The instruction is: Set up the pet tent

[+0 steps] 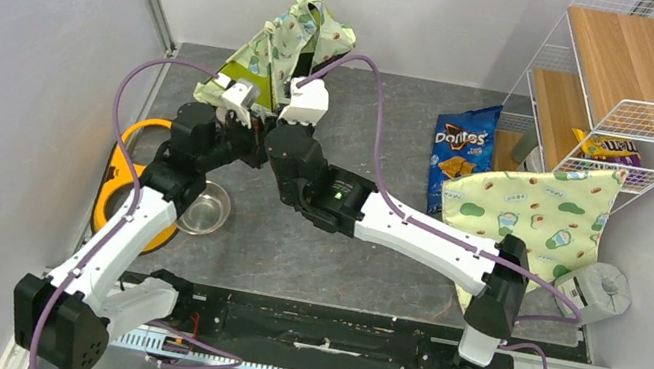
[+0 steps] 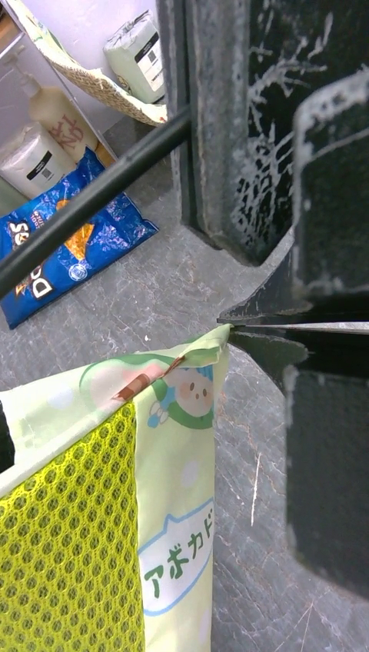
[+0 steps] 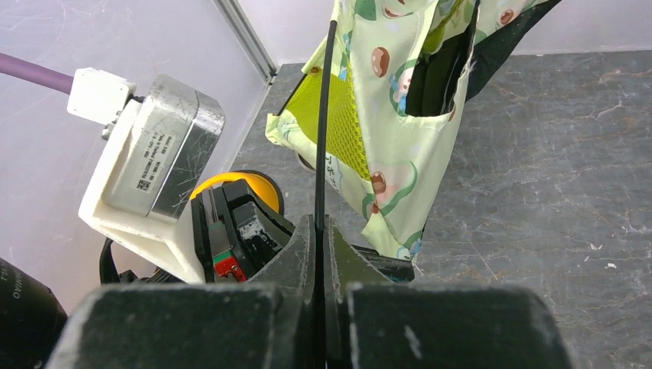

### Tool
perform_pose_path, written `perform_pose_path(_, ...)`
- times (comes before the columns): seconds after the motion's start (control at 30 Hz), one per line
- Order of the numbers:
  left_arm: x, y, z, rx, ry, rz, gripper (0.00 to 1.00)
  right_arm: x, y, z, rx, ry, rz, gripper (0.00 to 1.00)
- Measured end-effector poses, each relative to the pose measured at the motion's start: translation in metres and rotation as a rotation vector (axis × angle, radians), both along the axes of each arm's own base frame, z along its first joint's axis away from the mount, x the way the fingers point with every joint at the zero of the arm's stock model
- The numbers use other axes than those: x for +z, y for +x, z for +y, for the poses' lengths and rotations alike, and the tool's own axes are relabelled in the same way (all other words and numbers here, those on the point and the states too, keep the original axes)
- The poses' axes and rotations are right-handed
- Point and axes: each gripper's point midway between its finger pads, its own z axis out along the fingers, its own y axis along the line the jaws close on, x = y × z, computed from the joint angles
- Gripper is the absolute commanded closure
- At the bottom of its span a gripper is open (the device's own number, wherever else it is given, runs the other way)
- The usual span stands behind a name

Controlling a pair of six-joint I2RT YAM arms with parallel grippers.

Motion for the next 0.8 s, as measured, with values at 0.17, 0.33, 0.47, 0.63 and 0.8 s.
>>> perform_pose_path(0.17, -0.004, 0.001, -0.004, 0.001, 0.002, 0.012, 0.98, -0.007, 0.001, -0.009, -0.011, 0.017, 0.025, 1.00)
perform_pose_path(0.33, -0.009, 0.003, -0.005, 0.015, 0.003, 0.007, 0.98, -0.027, 0.003, -0.017, -0.001, 0.072, 0.102, 1.00)
perform_pose_path(0.47, -0.021, 0.004, -0.004, 0.030, 0.002, 0.012, 0.98, -0.050, 0.013, -0.029, 0.005, 0.164, 0.200, 1.00)
perform_pose_path(0.63, -0.030, 0.006, -0.001, 0.053, 0.005, 0.020, 0.98, -0.058, 0.034, -0.037, 0.002, 0.305, 0.241, 1.00)
perform_pose_path(0.8, -0.024, 0.010, 0.000, 0.066, -0.004, -0.006, 0.98, -0.037, 0.043, -0.026, 0.027, 0.432, 0.206, 1.00)
